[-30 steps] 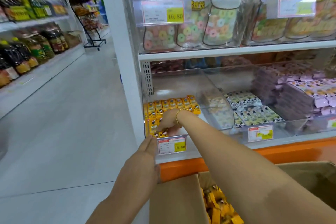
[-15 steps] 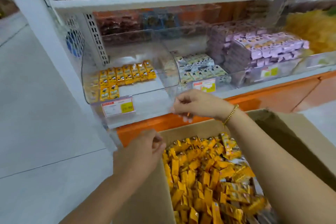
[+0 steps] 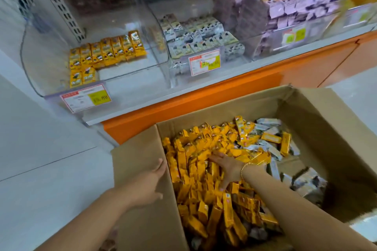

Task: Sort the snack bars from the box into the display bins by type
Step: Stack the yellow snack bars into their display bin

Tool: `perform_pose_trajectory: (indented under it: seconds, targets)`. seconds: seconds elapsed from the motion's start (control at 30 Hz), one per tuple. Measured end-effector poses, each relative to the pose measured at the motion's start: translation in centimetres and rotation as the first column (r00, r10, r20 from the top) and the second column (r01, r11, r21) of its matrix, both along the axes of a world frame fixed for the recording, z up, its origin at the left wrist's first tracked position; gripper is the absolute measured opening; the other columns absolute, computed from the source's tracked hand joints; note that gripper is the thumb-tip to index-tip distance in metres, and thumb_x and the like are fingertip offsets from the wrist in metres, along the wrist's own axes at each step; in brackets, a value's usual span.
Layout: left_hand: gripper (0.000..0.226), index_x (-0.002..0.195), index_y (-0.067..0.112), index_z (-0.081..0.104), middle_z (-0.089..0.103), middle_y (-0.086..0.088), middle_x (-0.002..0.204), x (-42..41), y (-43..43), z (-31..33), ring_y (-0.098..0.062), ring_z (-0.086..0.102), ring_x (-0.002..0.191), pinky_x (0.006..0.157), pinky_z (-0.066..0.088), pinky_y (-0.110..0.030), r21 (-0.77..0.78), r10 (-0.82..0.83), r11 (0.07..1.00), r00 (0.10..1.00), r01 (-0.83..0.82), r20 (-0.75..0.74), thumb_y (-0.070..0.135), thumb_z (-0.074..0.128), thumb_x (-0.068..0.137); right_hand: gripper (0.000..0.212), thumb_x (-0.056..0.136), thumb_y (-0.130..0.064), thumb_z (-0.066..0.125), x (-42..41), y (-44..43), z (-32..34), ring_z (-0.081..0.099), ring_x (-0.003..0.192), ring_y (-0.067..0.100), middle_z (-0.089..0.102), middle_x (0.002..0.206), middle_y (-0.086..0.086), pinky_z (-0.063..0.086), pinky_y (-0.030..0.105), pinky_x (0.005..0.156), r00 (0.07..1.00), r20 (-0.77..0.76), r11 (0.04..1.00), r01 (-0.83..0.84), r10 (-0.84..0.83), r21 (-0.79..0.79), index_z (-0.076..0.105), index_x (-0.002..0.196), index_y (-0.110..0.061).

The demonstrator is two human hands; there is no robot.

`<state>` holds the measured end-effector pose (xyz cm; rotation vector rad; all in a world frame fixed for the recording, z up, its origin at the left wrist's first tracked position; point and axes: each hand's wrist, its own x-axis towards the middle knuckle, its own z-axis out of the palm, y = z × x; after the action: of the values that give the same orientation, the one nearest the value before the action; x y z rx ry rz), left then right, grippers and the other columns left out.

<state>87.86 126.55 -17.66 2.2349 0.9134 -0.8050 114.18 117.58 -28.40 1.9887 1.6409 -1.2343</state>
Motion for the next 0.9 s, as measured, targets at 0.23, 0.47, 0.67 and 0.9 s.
perform_pose_trajectory:
  seconds: [0.23,0.47,0.67,0.9]
  targets:
    - [0.091,0.148,0.023,-0.019,-0.025,0.007,0.154,1.1,-0.1,0.5,-0.018,0.031,0.139,0.109,0.033,-0.03,-0.002,0.006,1.0,0.997,-0.006,-0.074,0.029,0.054,0.095,0.106,0.066,-0.039,0.084,-0.7,0.2,-1.2,0.015,0.142,0.031,0.008,0.157,-0.001,0.026,0.049,0.114,0.997,0.007,0.995,-0.078,0.077,0.059,0.018,0.15,-0.035]
    - [0.09,0.149,0.023,-0.016,-0.02,0.007,0.156,1.2,-0.2,1.0,-0.02,0.026,0.142,0.111,0.034,-0.032,0.004,0.006,1.0,0.998,-0.006,-0.059,0.03,0.054,0.094,0.069,0.078,-0.053,0.07,-4.7,-0.9,1.2,0.022,0.134,0.032,0.035,0.143,0.011,0.026,0.049,0.111,0.963,0.137,0.972,-0.232,0.233,-0.025,0.055,0.122,-0.001]
    - [0.086,0.152,0.019,0.0,-0.004,0.003,0.16,1.6,0.4,2.5,-0.022,0.016,0.145,0.115,0.027,-0.034,-0.031,0.078,0.996,0.995,-0.08,-0.06,0.039,0.058,0.092,0.061,0.075,-0.047,0.074,-4.0,-0.3,5.0,0.044,0.119,0.023,0.05,0.115,0.004,0.042,0.03,0.095,0.999,0.042,0.992,0.009,-0.014,0.125,0.051,0.12,-0.012]
    - [0.076,0.122,0.013,0.059,0.064,-0.008,0.119,3.0,0.6,7.8,-0.019,0.063,0.108,0.097,0.049,-0.034,-0.539,0.707,0.67,0.659,-0.509,0.256,0.065,0.056,0.066,0.058,0.066,-0.041,0.083,-3.2,1.5,18.3,0.06,0.083,0.01,0.064,0.096,-0.005,0.052,0.025,0.074,0.939,-0.293,0.678,0.334,-0.179,0.655,0.051,0.114,-0.032]
